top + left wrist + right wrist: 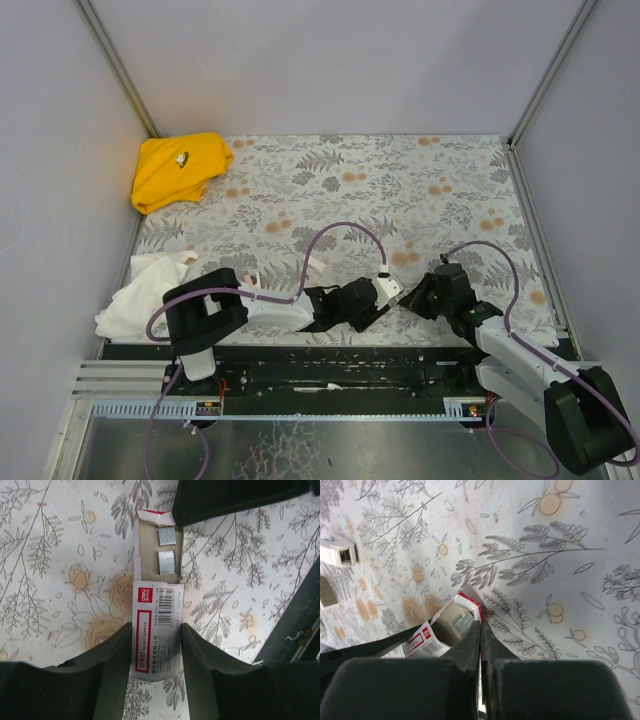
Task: Load the staples into the stapler
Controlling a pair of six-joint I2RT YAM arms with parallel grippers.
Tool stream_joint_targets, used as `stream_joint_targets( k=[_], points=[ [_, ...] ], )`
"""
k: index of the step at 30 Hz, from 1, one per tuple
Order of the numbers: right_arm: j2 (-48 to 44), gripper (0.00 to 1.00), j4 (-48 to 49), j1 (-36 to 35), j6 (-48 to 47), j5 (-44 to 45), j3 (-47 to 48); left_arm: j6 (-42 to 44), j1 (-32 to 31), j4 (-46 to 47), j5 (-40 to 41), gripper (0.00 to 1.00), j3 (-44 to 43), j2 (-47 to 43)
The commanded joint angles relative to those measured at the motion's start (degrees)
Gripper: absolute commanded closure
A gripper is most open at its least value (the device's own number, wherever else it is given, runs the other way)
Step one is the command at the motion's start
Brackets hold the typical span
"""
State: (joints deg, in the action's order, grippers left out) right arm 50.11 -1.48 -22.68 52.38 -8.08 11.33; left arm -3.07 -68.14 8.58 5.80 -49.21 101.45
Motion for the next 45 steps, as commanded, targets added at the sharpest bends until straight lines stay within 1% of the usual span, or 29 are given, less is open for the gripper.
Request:
stream_joint_targets(
  k=[1, 5, 10, 12, 14, 16, 19, 20, 21, 23, 26, 27, 28, 31, 33, 35, 37, 40, 43, 45],
  points=[
    [2.8, 1.00, -0.5, 2.0, -2.8, 2.7, 3.8, -0.1, 0.7, -3.3, 1.4, 0.58, -1.9, 4.2],
    [4.6, 1.00, -2.1, 4.3, -4.7, 3.5, 5.6, -0.1, 1.6, -3.2, 1.4, 0.57, -2.1, 4.2],
    [5.1, 1.00, -4.3, 7.2, -6.4, 3.9, 7.1, -1.0, 3.1, -2.5, 0.4, 0.55, -0.2, 2.6],
    [5.1, 1.00, -4.8, 8.3, -6.7, 3.9, 7.3, -1.4, 3.6, -2.1, -0.2, 0.48, 0.4, 1.7],
    [5.2, 1.00, -5.0, 9.0, -6.8, 3.8, 7.3, -1.9, 3.7, -1.9, -0.8, 0.38, 0.7, 0.6],
    [5.1, 1.00, -5.3, 9.6, -7.0, 3.7, 7.5, -2.7, 3.9, -2.2, -1.1, 0.30, 0.6, -1.1],
    [5.0, 0.99, -6.0, 10.7, -7.2, 3.9, 7.9, -4.5, 4.7, -2.7, -1.0, 0.26, 1.4, -5.7],
    [5.0, 0.95, -6.1, 11.0, -7.3, 3.9, 8.0, -5.2, 5.3, -3.0, -1.0, 0.25, 1.7, -7.6],
    [5.0, 0.87, -6.5, 11.3, -7.4, 3.8, 8.2, -6.2, 6.0, -3.5, -0.8, 0.24, 2.1, -9.6],
    [4.7, 0.66, -7.8, 11.5, -7.9, 3.8, 9.2, -9.0, 7.9, -5.3, 0.5, 0.18, 3.1, -14.2],
    [2.4, 0.32, -10.3, 11.6, -9.3, 4.9, 11.3, -16.1, 12.5, -9.7, 4.2, 0.11, 5.3, -21.7],
    [1.5, 0.27, -11.6, 11.7, -10.3, 5.4, 12.3, -18.8, 14.9, -11.8, 5.1, 0.08, 6.2, -25.3],
    [0.9, 0.22, -12.2, 11.7, -11.4, 5.8, 13.4, -22.1, 17.6, -13.9, 5.9, 0.07, 7.0, -26.8],
    [-0.2, 0.15, -16.0, 11.6, -15.6, 6.9, 18.3, -30.6, 26.7, -20.3, 6.3, 0.02, 10.2, -34.2],
    [0.2, 0.13, -18.3, 11.7, -18.4, 6.9, 21.2, -34.8, 32.2, -23.9, 7.1, 0.03, 11.9, -36.7],
    [1.2, 0.13, -20.2, 11.7, -20.4, 6.5, 23.7, -36.6, 37.7, -27.2, 6.6, 0.12, 12.9, -38.0],
    [2.2, 0.12, -21.5, 11.6, -21.8, 5.4, 25.4, -37.8, 41.1, -29.0, 6.6, 0.21, 13.6, -38.5],
    [3.4, 0.12, -20.8, 11.7, -22.4, 2.6, 25.9, -38.8, 45.1, -31.3, 8.1, 0.29, 13.8, -37.1],
    [4.6, 0.11, -19.1, 11.6, -21.8, -0.7, 25.4, -40.1, 47.0, -33.8, 9.8, 0.31, 13.3, -35.1],
    [5.5, 0.11, -18.1, 11.6, -21.5, -2.9, 25.2, -40.8, 47.1, -34.5, 11.1, 0.30, 13.6, -34.5]
  ],
)
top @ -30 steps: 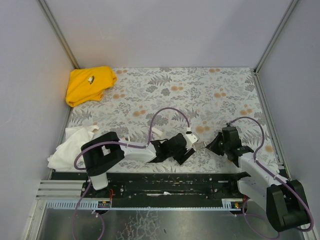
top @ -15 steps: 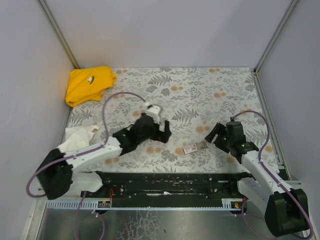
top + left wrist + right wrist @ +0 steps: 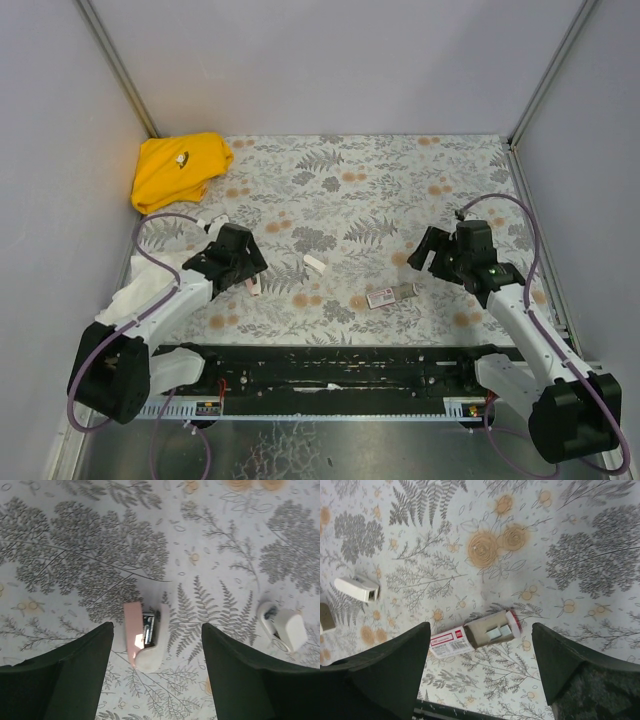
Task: Load the staples into the stapler
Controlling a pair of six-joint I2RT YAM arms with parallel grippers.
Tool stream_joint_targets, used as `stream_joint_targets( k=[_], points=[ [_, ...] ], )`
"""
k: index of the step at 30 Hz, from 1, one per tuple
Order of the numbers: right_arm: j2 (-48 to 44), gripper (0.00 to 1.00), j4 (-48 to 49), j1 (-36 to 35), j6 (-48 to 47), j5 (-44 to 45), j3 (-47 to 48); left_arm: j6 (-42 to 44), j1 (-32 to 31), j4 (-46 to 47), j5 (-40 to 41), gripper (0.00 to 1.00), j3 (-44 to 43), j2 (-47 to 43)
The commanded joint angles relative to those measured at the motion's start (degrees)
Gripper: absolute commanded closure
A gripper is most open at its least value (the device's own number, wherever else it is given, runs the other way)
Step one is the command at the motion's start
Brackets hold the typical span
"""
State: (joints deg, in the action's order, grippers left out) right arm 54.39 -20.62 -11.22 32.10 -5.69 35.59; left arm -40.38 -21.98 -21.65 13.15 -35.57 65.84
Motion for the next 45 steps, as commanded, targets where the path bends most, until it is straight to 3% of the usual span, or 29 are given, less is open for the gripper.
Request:
stream_joint_targets(
  k=[1, 8, 15, 23, 30, 33, 37, 40, 45],
  points=[
    [1.9, 0.11, 1.4, 0.2, -1.2, -6.0, 0.8, -3.6, 0.9, -4.6, 4.1, 0.28, -0.1, 1.5],
    [4.6, 0.10, 2.1, 0.2, -2.6, -7.7, 1.9, -2.2, 0.9, -3.3, 1.0, 0.28, 0.4, 5.0],
    [6.5, 0.10, 1.6, 0.2, -3.4, -11.4, 3.6, 0.7, 1.0, -1.3, 0.1, 0.38, 1.7, 7.0],
    [7.0, 0.09, 3.2, 0.2, -3.2, -15.3, 2.7, 3.6, 0.9, 0.7, -2.2, 0.65, 1.4, 9.1],
    [8.4, 0.12, 7.3, 0.1, -3.6, -25.5, 1.0, 7.4, -0.5, 5.8, -9.1, 0.97, 0.6, 6.4],
    [8.7, 0.12, 9.1, -0.1, -2.9, -29.5, 1.0, 10.5, -5.2, 7.2, -9.1, 1.00, -1.2, 3.3],
    [8.7, 0.12, 10.9, -0.1, -1.8, -30.1, 0.1, 18.8, -17.1, 6.1, -3.1, 1.00, -5.3, 1.9],
    [9.0, 0.12, 11.3, -0.2, -1.6, -30.0, -0.9, 24.6, -28.1, 4.6, 1.1, 1.00, -7.8, 4.3],
    [9.1, 0.12, 12.3, -0.3, -0.8, -29.9, -3.4, 32.0, -38.2, 2.9, 4.7, 1.00, -11.5, 12.1]
  ],
)
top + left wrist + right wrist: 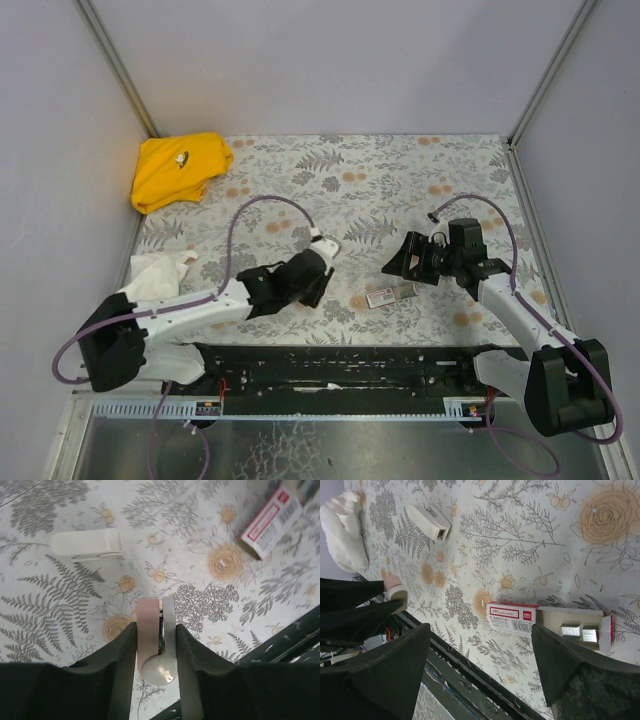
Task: Load the staples into the stapler
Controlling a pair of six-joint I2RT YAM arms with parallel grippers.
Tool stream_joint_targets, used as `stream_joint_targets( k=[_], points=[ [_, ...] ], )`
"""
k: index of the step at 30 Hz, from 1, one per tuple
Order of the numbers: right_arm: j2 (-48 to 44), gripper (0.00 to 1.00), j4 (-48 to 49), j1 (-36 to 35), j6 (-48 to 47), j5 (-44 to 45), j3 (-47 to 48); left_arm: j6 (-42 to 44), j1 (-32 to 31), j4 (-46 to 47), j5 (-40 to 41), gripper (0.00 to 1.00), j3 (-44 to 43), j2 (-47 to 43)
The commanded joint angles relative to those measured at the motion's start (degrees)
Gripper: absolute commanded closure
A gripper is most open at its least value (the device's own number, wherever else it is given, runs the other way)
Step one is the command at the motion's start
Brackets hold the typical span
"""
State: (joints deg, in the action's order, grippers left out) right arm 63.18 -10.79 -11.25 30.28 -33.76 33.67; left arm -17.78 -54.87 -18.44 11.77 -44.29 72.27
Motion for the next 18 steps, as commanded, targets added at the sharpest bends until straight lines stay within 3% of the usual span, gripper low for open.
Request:
stream_joint_targets(
  k=[1, 9, 18],
  points=[
    [0.3, 0.12, 2.6, -0.3, 1.3, -1.8, -2.0, 10.5, -6.8, -1.4, 7.6, 1.00, -3.8, 7.9],
    [-1.0, 0.13, 3.9, -0.3, 2.6, -0.7, -5.4, 14.8, -10.8, 0.5, 7.9, 0.96, -6.2, 15.1],
    [-0.4, 0.13, 4.6, -0.3, 2.6, -0.8, -6.8, 13.2, -10.8, 0.7, 8.6, 0.56, -5.1, 15.6]
  ],
)
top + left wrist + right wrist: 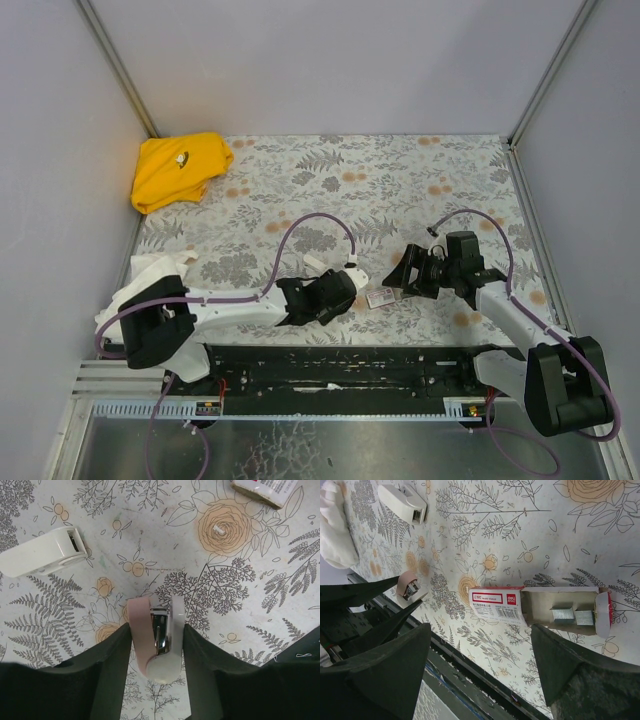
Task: Load the staples into the stapler
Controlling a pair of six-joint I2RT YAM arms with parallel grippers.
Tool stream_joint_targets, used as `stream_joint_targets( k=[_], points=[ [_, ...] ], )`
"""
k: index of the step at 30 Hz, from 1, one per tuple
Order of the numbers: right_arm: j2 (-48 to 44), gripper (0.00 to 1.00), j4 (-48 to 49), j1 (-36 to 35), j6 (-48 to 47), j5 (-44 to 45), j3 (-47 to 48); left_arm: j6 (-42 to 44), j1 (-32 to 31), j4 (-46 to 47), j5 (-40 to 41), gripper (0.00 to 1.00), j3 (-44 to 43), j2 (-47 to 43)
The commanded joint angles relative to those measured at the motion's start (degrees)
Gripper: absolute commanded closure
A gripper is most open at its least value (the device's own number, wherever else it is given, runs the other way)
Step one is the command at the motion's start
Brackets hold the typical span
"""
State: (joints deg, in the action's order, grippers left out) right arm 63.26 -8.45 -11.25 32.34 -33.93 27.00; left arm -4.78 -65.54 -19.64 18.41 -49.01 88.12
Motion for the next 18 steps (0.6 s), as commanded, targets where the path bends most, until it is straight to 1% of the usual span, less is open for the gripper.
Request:
stream_joint_targets(
  k=[1, 5, 8, 11, 13, 16, 18],
  points=[
    [-0.4, 0.13, 2.3, -0.3, 0.5, -0.8, -0.1, -0.2, -0.1, 1.9, 2.2, 0.53, -0.1, -0.6],
    [0.0, 0.13, 2.8, -0.5, 0.0, -2.2, 0.2, -2.5, -0.1, 1.8, 4.1, 0.37, 1.8, -3.1],
    [0.4, 0.13, 3.4, -1.3, -0.1, -2.9, 0.4, -4.7, -0.1, 1.9, 4.1, 0.31, 3.4, -5.3],
    [1.2, 0.13, 4.3, -3.4, 0.4, -2.6, 0.9, -8.8, 0.0, 2.1, 5.0, 0.31, 4.9, -7.1],
    [1.9, 0.15, 5.1, -6.7, 0.8, -0.7, 1.7, -13.3, 0.3, 3.7, 5.7, 0.31, 6.0, -9.4],
    [3.8, 0.20, 6.6, -12.0, 2.0, 3.3, 3.1, -22.0, 2.1, 7.0, 4.3, 0.35, 7.7, -14.4],
    [5.0, 0.24, 8.8, -14.2, 4.0, 4.6, 3.2, -27.6, 4.7, 9.3, 1.3, 0.39, 8.7, -16.6]
  ],
)
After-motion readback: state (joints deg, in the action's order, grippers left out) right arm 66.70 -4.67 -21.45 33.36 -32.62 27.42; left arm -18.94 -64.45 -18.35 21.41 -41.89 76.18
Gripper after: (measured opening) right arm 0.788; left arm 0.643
